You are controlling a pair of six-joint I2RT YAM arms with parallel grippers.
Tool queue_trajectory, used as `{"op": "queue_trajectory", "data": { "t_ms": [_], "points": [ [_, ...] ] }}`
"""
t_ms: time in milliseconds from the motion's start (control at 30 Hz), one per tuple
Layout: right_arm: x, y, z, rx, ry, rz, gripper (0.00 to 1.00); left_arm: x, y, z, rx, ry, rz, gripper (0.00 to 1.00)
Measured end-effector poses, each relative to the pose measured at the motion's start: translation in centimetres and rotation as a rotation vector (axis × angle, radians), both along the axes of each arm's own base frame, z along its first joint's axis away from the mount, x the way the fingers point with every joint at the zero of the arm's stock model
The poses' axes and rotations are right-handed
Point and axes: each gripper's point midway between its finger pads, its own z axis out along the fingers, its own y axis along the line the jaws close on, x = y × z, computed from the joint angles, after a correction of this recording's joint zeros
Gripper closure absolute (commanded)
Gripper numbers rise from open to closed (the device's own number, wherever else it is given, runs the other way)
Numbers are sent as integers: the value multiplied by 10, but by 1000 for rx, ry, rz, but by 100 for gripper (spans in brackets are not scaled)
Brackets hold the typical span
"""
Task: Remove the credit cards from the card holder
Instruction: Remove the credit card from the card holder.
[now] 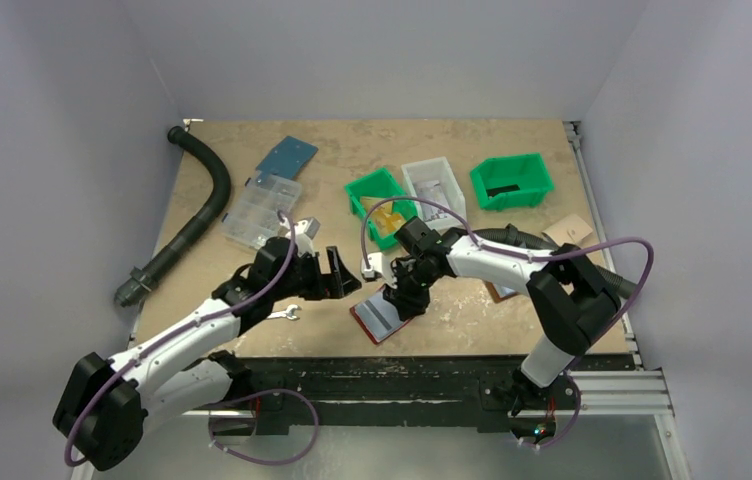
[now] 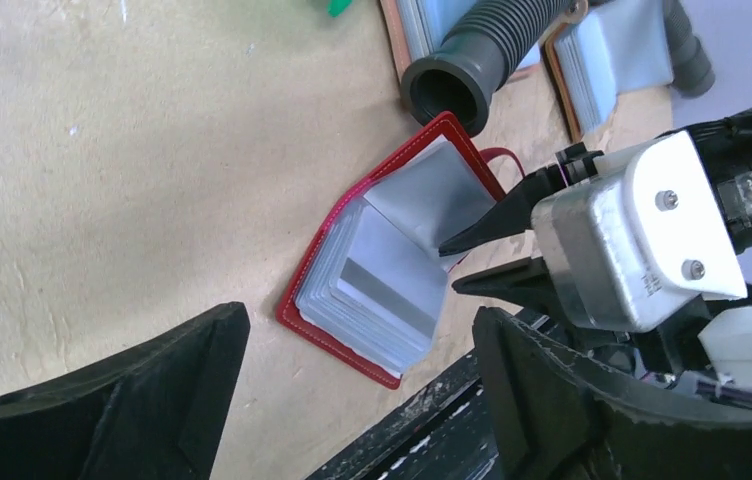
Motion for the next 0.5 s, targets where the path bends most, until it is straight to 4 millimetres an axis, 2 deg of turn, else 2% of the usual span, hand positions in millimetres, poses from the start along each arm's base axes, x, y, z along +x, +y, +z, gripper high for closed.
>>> {"op": "queue_trajectory", "data": {
  "t_ms": [133,367,500],
  "points": [
    [0,5,4,18,20,-22,68,-4,4,-3,-60,2,46,8],
    [5,11,6,41,59,-93,80,-27,-7,-35,-256,140,77,29],
    [15,10,5,48,79,-170,82,-36,-6,-43,-329,187,108,34]
  ]
}}
